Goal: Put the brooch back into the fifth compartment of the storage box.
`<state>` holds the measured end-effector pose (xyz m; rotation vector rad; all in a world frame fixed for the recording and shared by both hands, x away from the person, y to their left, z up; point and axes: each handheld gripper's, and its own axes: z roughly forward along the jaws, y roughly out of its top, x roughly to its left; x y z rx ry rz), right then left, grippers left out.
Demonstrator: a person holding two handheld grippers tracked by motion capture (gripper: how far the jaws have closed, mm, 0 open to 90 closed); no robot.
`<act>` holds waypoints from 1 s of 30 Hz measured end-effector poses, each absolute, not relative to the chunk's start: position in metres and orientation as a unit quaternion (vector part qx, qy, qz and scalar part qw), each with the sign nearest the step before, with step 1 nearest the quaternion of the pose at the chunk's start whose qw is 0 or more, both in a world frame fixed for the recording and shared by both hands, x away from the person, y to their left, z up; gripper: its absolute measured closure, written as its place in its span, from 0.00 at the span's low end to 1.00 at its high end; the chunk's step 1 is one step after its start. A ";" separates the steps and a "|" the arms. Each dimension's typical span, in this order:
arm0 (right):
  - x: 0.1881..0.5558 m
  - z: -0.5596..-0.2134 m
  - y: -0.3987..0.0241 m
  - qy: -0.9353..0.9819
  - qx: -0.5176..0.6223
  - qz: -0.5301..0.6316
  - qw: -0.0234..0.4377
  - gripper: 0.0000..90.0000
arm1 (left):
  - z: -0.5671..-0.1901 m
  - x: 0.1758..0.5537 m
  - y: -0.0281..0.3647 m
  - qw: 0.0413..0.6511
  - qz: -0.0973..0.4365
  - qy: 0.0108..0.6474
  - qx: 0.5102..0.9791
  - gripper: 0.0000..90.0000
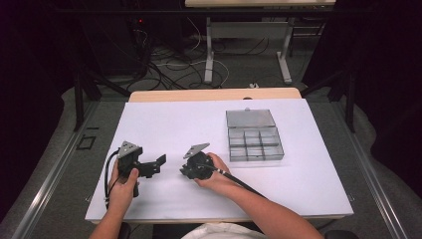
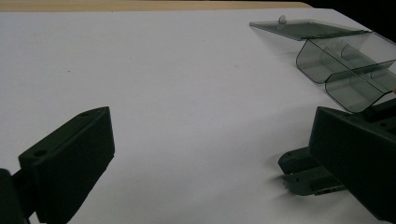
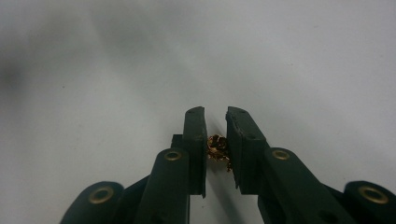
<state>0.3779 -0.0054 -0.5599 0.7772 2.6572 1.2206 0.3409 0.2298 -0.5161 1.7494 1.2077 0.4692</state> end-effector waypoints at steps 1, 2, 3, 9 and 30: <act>0.378 -0.559 -0.006 0.876 0.259 0.403 0.057 0.87 | -0.516 0.341 0.230 0.464 0.191 0.492 0.712 0.00; 0.379 -0.558 -0.007 0.874 0.264 0.403 0.058 0.87 | -0.516 0.341 0.230 0.464 0.191 0.492 0.712 0.01; 0.379 -0.558 -0.008 0.872 0.268 0.406 0.057 0.87 | -0.516 0.341 0.230 0.464 0.191 0.492 0.711 0.00; 0.383 -0.555 -0.012 0.866 0.284 0.410 0.050 0.87 | -0.516 0.341 0.230 0.464 0.191 0.492 0.711 0.01; 0.401 -0.539 -0.035 0.829 0.360 0.426 0.046 0.87 | -0.516 0.341 0.230 0.464 0.189 0.493 0.712 0.01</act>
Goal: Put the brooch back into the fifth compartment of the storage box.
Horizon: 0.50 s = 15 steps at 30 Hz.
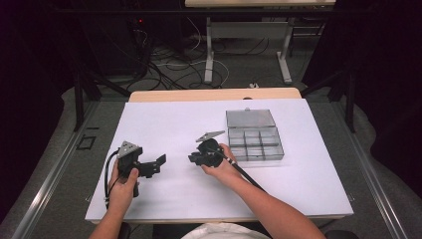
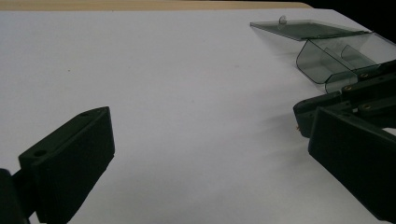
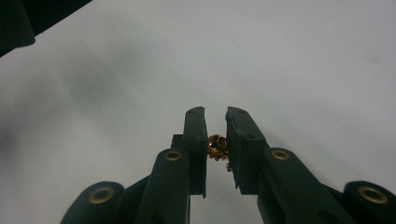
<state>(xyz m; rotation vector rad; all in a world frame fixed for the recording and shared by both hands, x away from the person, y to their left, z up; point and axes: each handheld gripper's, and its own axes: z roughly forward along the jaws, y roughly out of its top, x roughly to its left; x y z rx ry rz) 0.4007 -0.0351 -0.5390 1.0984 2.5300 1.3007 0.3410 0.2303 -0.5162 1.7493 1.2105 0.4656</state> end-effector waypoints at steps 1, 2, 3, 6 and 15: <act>0.402 -0.539 -0.036 0.821 0.362 0.438 0.051 0.87 | -0.516 0.341 0.230 0.464 0.190 0.493 0.712 0.01; 0.402 -0.536 -0.039 0.826 0.368 0.424 0.045 0.87 | -0.516 0.341 0.230 0.464 0.189 0.492 0.712 0.01; 0.403 -0.535 -0.041 0.824 0.373 0.425 0.044 0.87 | -0.516 0.341 0.230 0.463 0.190 0.492 0.712 0.01; 0.406 -0.533 -0.046 0.816 0.378 0.435 0.051 0.88 | -0.516 0.341 0.230 0.463 0.189 0.492 0.712 0.01; 0.412 -0.523 -0.061 0.805 0.394 0.439 0.063 0.88 | -0.516 0.341 0.230 0.463 0.190 0.493 0.712 0.01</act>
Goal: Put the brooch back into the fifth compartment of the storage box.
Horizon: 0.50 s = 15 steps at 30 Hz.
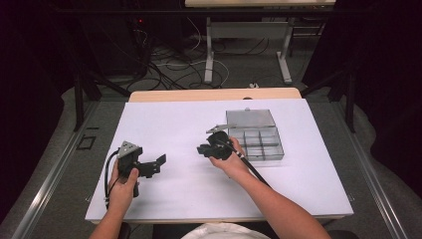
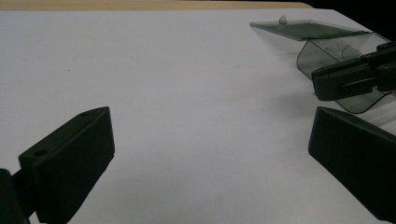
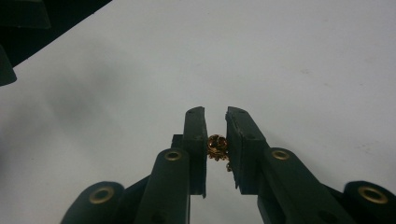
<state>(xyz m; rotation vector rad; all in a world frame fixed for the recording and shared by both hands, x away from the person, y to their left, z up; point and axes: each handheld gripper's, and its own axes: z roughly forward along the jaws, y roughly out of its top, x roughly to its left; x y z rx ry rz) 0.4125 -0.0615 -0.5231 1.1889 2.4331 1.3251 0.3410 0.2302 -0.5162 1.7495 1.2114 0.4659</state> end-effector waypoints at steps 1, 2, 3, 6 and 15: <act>0.413 -0.522 -0.063 0.801 0.395 0.445 0.065 0.88 | -0.516 0.341 0.230 0.463 0.189 0.493 0.712 0.01; 0.414 -0.521 -0.066 0.801 0.396 0.444 0.068 0.88 | -0.516 0.341 0.230 0.463 0.189 0.493 0.712 0.01; 0.415 -0.520 -0.067 0.798 0.398 0.447 0.068 0.87 | -0.516 0.341 0.230 0.463 0.189 0.493 0.712 0.01; 0.417 -0.517 -0.074 0.794 0.404 0.447 0.073 0.88 | -0.516 0.341 0.230 0.463 0.189 0.493 0.712 0.01; 0.421 -0.509 -0.091 0.788 0.418 0.444 0.084 0.88 | -0.516 0.341 0.230 0.463 0.189 0.494 0.712 0.01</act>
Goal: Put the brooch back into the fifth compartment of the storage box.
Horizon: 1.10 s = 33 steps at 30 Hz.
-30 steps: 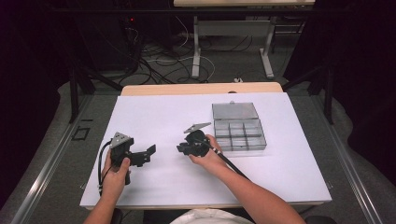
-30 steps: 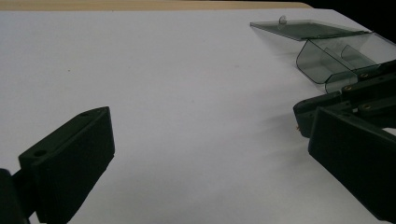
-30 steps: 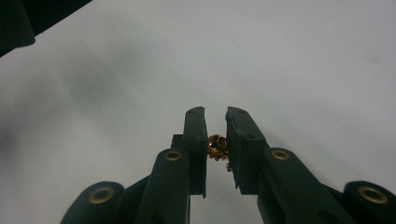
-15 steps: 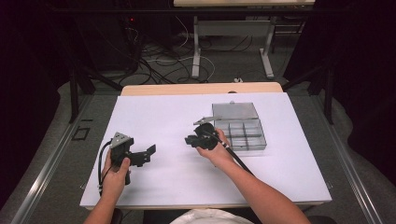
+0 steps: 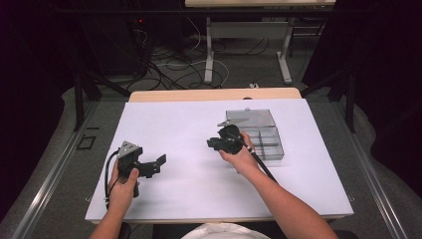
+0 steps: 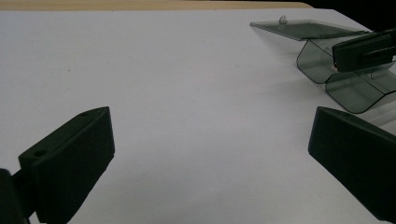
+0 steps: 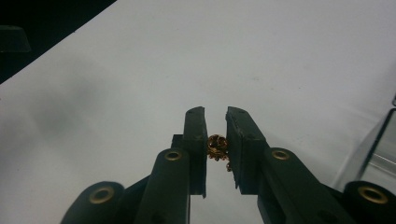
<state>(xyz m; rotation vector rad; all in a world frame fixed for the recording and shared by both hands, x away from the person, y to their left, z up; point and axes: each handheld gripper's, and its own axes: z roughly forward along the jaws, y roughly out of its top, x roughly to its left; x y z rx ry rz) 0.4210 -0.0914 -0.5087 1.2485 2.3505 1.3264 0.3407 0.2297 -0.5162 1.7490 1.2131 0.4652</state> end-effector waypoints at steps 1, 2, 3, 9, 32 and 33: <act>0.421 -0.507 -0.094 0.787 0.420 0.444 0.085 0.88 | -0.516 0.341 0.230 0.463 0.189 0.494 0.712 0.01; 0.422 -0.507 -0.095 0.785 0.419 0.447 0.086 0.88 | -0.516 0.341 0.230 0.463 0.189 0.493 0.712 0.01; 0.421 -0.506 -0.097 0.784 0.423 0.446 0.086 0.88 | -0.516 0.341 0.229 0.463 0.189 0.493 0.711 0.01; 0.421 -0.500 -0.108 0.778 0.430 0.449 0.090 0.88 | -0.516 0.341 0.229 0.465 0.191 0.492 0.711 0.01; 0.421 -0.492 -0.147 0.758 0.464 0.446 0.103 0.88 | -0.517 0.341 0.228 0.463 0.189 0.493 0.712 0.01; 0.421 -0.492 -0.150 0.760 0.463 0.445 0.102 0.88 | -0.517 0.341 0.228 0.463 0.189 0.493 0.712 0.01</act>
